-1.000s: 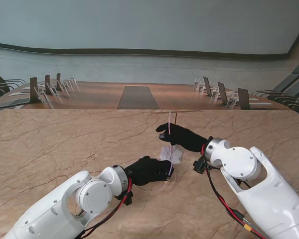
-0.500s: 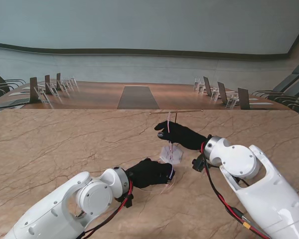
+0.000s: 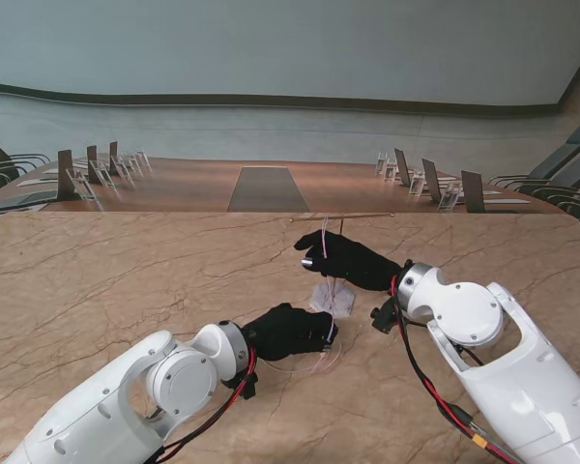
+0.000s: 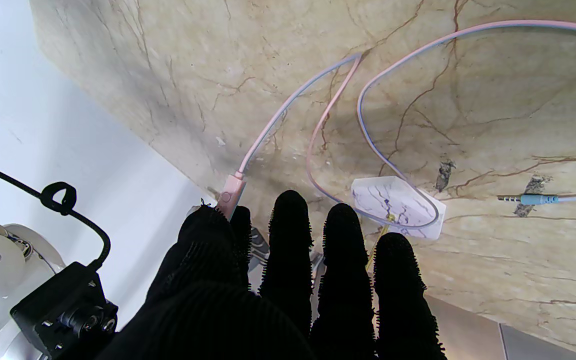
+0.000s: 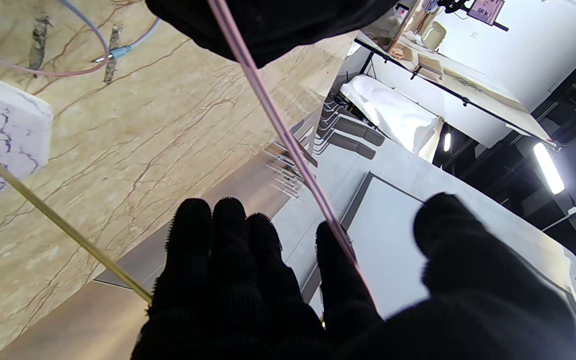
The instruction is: Take the wired earphone off the rack, coil the cable and place them on the table
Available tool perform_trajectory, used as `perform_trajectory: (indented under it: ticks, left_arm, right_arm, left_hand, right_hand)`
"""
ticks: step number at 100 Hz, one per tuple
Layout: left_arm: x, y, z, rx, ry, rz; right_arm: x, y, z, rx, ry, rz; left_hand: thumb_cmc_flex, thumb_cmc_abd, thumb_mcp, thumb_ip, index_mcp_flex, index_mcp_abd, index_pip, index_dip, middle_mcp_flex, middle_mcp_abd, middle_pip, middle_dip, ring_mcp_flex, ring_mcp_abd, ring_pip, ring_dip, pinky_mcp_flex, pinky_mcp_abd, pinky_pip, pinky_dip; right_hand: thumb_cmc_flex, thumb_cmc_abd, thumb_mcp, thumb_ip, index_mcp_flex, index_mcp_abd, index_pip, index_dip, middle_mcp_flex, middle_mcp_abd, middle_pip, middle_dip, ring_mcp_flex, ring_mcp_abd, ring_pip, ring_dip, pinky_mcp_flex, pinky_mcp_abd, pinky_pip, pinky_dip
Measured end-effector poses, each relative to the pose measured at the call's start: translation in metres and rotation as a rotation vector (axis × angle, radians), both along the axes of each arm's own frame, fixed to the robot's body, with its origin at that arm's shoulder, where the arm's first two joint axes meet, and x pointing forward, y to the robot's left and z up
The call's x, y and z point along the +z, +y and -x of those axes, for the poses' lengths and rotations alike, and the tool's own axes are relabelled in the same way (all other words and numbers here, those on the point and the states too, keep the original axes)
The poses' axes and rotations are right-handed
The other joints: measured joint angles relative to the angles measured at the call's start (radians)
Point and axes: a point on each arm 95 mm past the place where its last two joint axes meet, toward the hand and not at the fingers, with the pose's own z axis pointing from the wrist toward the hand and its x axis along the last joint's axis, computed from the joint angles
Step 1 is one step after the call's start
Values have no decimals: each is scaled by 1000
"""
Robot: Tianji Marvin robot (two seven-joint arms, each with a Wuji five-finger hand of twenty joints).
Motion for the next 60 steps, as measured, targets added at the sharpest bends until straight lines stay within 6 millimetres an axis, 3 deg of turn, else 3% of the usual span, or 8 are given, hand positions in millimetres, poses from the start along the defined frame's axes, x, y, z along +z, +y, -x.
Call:
perform_trajectory:
  ticks: [42,60]
  left_arm:
    - [8,-2,-5,-10,-32,14]
    - [15,-3,-9,-23,-51,20]
  right_arm:
    - [8,1,0,9,-9,-53]
    - [14,-2,-2,11,-24,-68]
  left_hand:
    - [0,0,0,0,0,0,0,-10,0,0,0,0,0,0,0,0,0,0,0,0]
    - [0,0,0,0,0,3,0,-10,0,0,0,-2,0,0,0,-1,1,0,0,0]
  right_hand:
    - [131,8,47,21,0,-4,35,0,0,0,12,1,4,0,12,0,5,0,1,0]
    - [132,8,66,43,0,-6,35,0,7,0,12,1,8,0,12,0,12,1,1,-8]
